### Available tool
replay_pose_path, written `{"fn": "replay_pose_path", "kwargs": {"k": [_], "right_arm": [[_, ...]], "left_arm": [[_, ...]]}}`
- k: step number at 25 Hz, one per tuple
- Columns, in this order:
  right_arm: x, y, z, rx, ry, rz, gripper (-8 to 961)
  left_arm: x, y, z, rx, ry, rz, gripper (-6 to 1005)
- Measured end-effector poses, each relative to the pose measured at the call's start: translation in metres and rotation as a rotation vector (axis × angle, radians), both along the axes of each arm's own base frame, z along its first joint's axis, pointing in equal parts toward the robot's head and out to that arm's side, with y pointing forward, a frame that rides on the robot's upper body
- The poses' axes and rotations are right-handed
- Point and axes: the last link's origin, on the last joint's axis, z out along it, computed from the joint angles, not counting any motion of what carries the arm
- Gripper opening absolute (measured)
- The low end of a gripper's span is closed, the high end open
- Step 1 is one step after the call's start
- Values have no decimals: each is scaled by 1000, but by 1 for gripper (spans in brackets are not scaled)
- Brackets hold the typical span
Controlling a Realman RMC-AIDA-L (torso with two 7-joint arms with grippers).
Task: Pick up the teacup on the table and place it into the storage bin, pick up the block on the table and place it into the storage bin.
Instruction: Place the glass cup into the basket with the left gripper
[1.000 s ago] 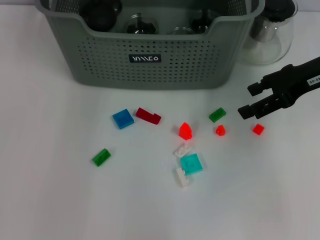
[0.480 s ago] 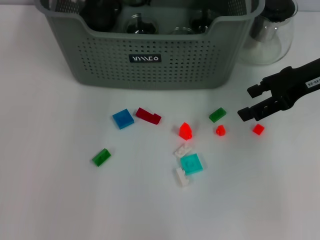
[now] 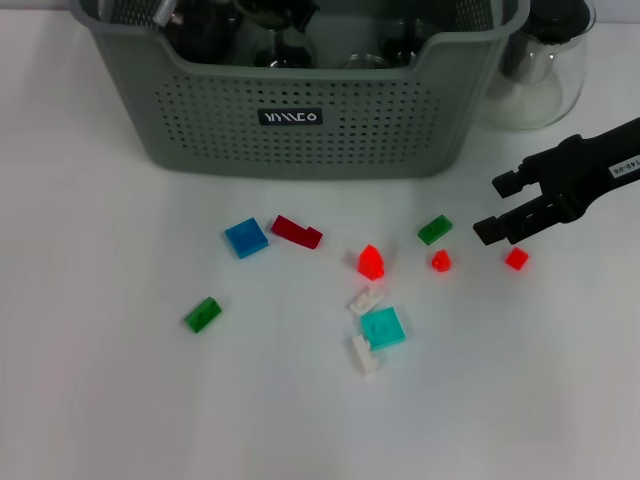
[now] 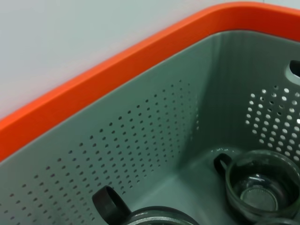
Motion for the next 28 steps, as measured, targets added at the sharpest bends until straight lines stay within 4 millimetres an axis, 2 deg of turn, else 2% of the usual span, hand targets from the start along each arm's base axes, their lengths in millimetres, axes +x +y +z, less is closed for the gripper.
{"fn": "replay_pose_path", "kwargs": {"k": [8, 28], "right_arm": [[0, 0, -1, 1, 1, 0, 928], [2, -1, 0, 1, 1, -5, 927]], "left_arm": [[-1, -4, -9, -11, 23, -10, 60], [-2, -7, -13, -23, 26, -9, 63]]}}
